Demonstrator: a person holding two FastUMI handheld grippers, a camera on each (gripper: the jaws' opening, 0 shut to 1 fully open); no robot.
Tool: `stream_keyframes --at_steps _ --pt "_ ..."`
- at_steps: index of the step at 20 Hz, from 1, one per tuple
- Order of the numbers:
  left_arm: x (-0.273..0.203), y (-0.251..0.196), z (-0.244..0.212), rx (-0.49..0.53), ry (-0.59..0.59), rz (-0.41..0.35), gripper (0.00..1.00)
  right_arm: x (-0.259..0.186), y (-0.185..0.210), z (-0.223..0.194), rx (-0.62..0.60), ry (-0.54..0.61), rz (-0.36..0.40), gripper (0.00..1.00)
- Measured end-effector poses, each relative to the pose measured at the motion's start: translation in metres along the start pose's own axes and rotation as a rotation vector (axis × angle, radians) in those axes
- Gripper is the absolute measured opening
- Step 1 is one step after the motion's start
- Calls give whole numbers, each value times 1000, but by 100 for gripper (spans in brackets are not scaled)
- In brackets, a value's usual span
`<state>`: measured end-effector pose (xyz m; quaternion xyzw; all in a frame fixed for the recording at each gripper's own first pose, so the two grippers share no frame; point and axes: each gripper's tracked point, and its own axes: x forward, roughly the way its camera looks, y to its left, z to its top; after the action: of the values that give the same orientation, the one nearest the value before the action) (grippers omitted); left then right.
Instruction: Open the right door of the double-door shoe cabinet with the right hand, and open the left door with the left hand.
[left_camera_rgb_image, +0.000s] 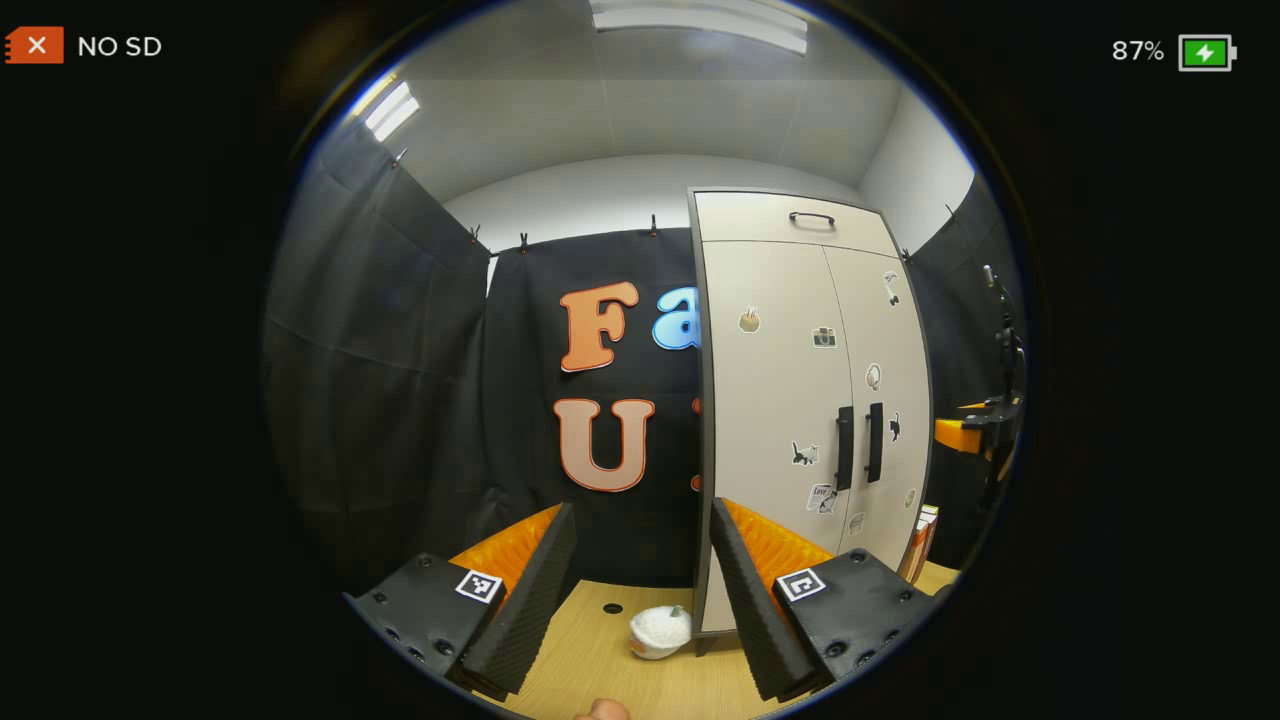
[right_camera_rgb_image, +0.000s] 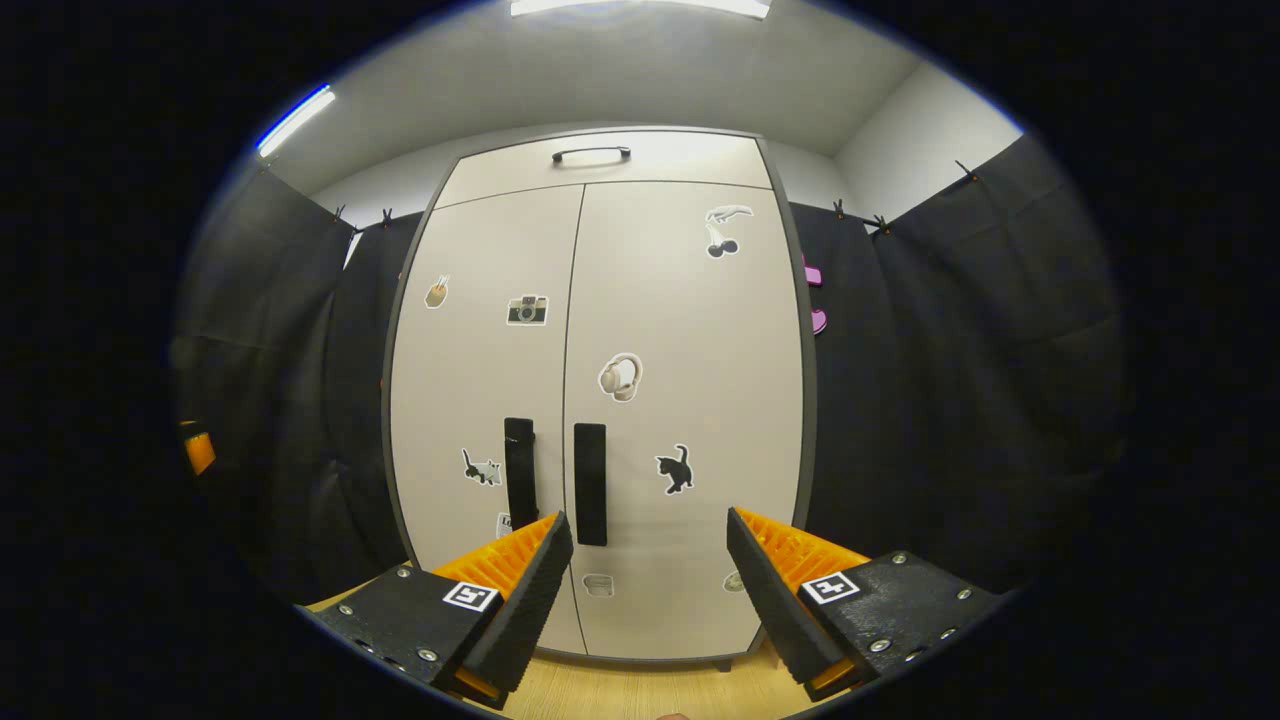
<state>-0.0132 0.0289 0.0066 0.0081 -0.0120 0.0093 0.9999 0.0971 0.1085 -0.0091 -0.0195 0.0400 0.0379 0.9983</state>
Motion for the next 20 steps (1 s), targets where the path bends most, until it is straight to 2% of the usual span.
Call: stream_keyframes --at_steps 9,13,15,20 --pt "1 22 -5 0 0 17 81 89 35 -18 -18 51 -10 94" --pt "5 33 -8 10 7 34 81 117 29 -29 15 75 -61 94" --pt "5 38 -7 21 3 45 81 128 32 -33 39 88 -55 90" --pt "4 44 -8 20 7 58 81 142 41 -31 79 82 -29 68"
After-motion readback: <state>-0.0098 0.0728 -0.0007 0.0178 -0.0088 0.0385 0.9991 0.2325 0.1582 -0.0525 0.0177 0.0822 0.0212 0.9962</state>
